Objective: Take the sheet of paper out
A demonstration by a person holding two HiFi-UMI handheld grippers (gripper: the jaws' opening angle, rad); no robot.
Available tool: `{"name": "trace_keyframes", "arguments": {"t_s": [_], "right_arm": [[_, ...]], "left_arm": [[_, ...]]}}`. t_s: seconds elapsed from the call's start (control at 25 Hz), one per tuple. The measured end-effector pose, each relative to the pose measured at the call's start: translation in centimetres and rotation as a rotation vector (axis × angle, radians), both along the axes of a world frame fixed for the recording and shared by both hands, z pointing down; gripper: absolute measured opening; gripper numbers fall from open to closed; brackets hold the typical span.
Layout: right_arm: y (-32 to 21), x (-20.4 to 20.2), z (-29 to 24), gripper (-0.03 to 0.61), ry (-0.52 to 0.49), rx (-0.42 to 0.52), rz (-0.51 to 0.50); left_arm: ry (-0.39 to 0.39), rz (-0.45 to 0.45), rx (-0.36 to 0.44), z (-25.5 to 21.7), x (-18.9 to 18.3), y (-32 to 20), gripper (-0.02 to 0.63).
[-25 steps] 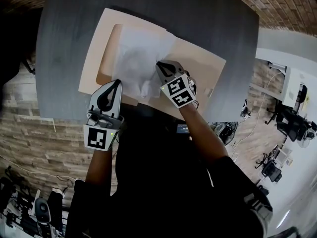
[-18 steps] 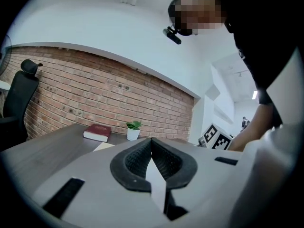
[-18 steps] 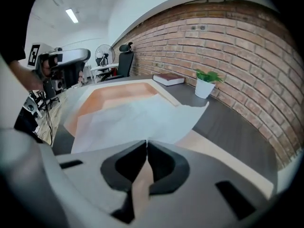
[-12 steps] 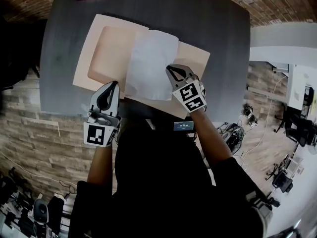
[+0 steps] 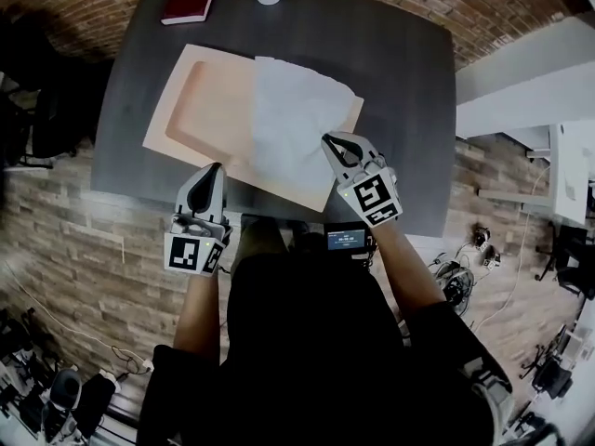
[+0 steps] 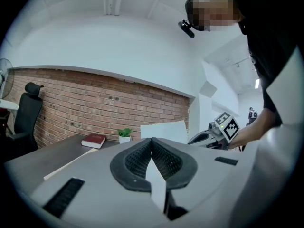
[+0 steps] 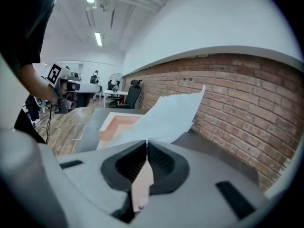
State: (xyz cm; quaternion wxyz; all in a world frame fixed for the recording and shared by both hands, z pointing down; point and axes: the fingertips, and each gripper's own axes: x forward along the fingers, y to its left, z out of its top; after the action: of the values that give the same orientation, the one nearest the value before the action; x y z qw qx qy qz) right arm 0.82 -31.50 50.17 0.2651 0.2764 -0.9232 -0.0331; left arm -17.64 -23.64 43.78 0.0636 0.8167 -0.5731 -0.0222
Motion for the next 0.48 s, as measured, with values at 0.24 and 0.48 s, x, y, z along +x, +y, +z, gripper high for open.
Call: {"name": "trace_keyframes", "arguments": {"t_s": [0.24,0.48], "right_arm": [[2.9,2.5,-5.8,0.015,-0.15,0.088,-0.05],[5.8,4.4,-9.4,0.015,-0.274,0.084,-0.062]], "left_arm": [[-0.023,-0.07,0.067,-3.7,2.6,4.0,-0.005],[-0.019,-0.148,0.09,-6.2,3.3,8.5,-0.005]]}}
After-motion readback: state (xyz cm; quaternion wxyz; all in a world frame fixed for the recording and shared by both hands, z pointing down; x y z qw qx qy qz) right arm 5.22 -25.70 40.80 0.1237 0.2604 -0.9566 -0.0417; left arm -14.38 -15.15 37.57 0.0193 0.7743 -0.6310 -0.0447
